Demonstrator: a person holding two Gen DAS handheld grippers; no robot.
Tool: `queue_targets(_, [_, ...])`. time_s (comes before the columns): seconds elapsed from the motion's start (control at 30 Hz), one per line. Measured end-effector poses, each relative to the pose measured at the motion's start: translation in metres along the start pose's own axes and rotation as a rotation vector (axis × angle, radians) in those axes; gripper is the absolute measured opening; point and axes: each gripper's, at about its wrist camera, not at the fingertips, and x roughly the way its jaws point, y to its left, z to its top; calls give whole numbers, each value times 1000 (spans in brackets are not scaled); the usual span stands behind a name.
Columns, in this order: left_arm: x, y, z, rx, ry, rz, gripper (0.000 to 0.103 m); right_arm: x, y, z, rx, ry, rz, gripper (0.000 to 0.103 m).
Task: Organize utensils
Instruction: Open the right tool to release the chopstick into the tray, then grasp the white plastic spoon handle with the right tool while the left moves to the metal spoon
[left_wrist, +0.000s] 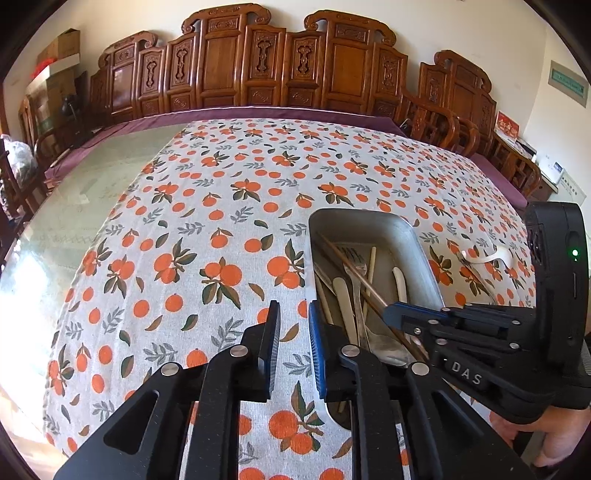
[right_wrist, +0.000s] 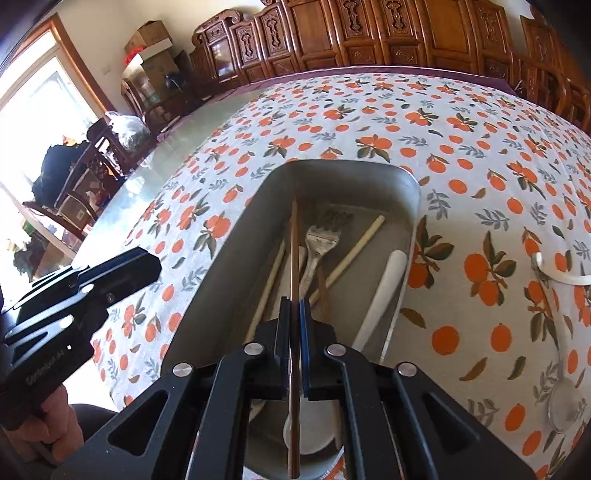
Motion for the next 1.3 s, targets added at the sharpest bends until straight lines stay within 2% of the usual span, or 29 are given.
queue_targets(0.07, [0, -1, 0, 2, 0, -1, 14, 0, 0, 0, 3, -11, 38, 8])
queue_targets(0.33, [0, -6, 1, 8, -3, -6, 14, -14, 0, 5, -35, -66, 48, 11])
queue_targets(0.47, [1, -15, 1, 6, -2, -25, 17, -35, -13, 6, -71, -111, 59, 11])
queue_targets(0.67, [3, -41, 2, 43, -5, -64, 23, -77, -54, 8, -184, -161, -43, 12])
queue_targets(0.77, [4, -53, 2, 57, -5, -78, 34, -91, -82, 12, -214, -165, -108, 16])
queue_targets(0.9, [5, -68, 2, 62, -13, -83, 52, -100, -120, 15, -240, -147, -178, 26])
queue_targets(1.03, [5, -83, 1, 70, -22, -96, 67, -98, -156, 21, -246, -94, -214, 29])
queue_targets(1.17, [8, -97, -1, 84, -11, -118, 70, -88, -189, 25, -245, -34, -241, 33])
queue_targets(1.3, [13, -113, -5, 90, 6, -146, 70, -77, -223, 30, -211, 18, -293, 41])
